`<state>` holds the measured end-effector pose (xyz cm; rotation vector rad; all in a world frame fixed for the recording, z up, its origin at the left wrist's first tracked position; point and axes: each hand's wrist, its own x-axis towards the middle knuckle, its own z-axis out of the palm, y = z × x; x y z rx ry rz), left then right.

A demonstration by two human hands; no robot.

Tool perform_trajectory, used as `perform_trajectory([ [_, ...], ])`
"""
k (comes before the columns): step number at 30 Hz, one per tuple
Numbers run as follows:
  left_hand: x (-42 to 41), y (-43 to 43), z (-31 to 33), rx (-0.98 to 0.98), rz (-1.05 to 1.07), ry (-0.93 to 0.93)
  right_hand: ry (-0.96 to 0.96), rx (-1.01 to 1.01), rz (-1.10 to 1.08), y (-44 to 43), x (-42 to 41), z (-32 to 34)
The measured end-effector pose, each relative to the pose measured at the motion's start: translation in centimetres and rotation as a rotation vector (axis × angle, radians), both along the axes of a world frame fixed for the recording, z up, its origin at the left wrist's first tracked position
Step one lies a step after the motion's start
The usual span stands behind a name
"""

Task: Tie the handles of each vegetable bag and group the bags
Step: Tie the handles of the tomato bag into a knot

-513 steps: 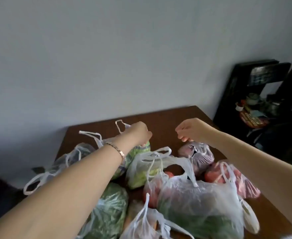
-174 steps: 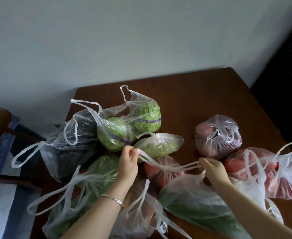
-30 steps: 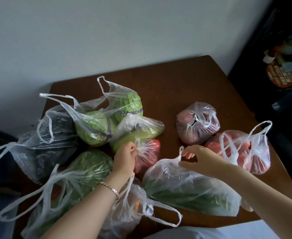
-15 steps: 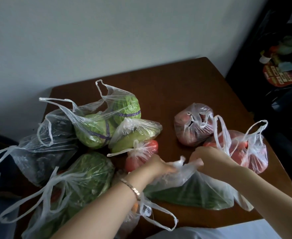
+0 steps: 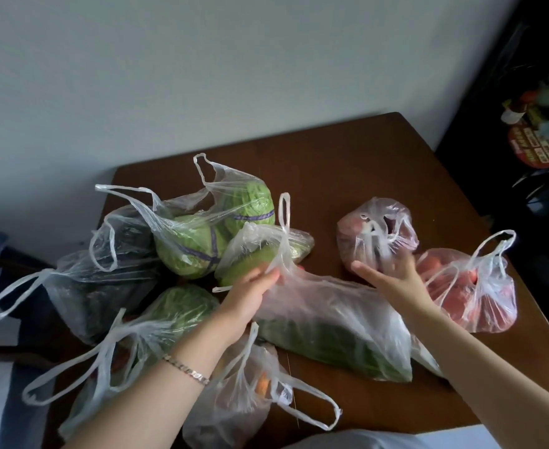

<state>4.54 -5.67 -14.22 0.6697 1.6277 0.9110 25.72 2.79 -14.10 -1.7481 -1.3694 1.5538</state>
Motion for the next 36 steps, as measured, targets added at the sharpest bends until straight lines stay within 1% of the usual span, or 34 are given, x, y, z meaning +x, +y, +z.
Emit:
perform_trajectory([
  [1,0.1,-0.1,-0.1,0.006,-0.02,-0.042,-0.02,-0.102,0.093,0.0,-0.3,-0.2],
  [2,0.2,-0.2,0.0,0.014,-0.069,-0.077,-0.079,-0.122,0.204,-0.1,-0.5,-0.6],
  [3,0.4,-0.4,0.2,0.024,-0.118,-0.122,-0.15,-0.086,0.269,-0.3,-0.6,-0.9],
  [4,0.9,-0.5,0.9,0.043,-0.149,-0.166,-0.176,-0.031,0.278,-0.4,-0.7,-1.2],
  [6,1.4,-0.7,1.3,0.075,-0.175,-0.169,-0.092,0.006,0.173,-0.6,-0.7,-1.4],
  [8,1.8,-0.5,1.6,0.085,-0.189,-0.155,0.123,-0.055,-0.018,-0.5,-0.5,-0.9],
  [10,2.2,-0.2,1.9,0.197,-0.263,-0.117,0.346,-0.132,-0.148,-0.6,-0.3,-0.3],
  [11,2.5,0.0,2.0,0.256,-0.254,-0.133,0.397,-0.159,-0.177,-0.6,-0.2,-0.1],
  [14,4.0,0.9,2.2,0.351,-0.105,-0.335,0.396,-0.196,-0.173,-1.0,-0.5,0.1],
  [15,4.6,1.1,2.0,0.339,-0.056,-0.386,0.379,-0.204,-0.156,-1.2,-0.7,0.1],
  [17,5.5,1.1,2.1,0.266,-0.008,-0.428,0.323,-0.22,-0.094,-1.7,-1.1,0.3],
  [18,5.8,1.1,2.0,0.225,0.002,-0.412,0.296,-0.22,-0.056,-2.0,-1.2,0.5],
  [19,6.0,1.0,1.9,0.193,-0.01,-0.358,0.274,-0.213,-0.026,-2.2,-1.3,0.6],
  [22,6.7,0.6,1.3,0.091,-0.048,-0.11,0.178,-0.132,0.041,-3.1,-1.7,0.8],
  [24,6.9,0.6,1.0,-0.035,0.002,-0.034,0.184,-0.092,0.065,-3.7,-2.1,0.9],
  [26,7.1,0.6,0.7,-0.121,0.033,-0.018,0.28,-0.091,0.086,-4.2,-2.5,1.0],
  [28,7.2,0.5,0.6,-0.162,0.047,-0.042,0.327,-0.089,0.146,-4.5,-2.7,0.9],
  [32,7.0,0.6,0.5,-0.215,0.021,-0.032,0.316,-0.05,0.239,-5.0,-2.7,0.7],
  [34,6.7,0.6,0.4,-0.21,0.002,-0.043,0.277,-0.025,0.25,-5.2,-2.6,0.4],
  [36,6.8,0.4,0.6,-0.212,-0.017,-0.023,0.274,-0.046,0.223,-5.2,-2.6,0.7],
])
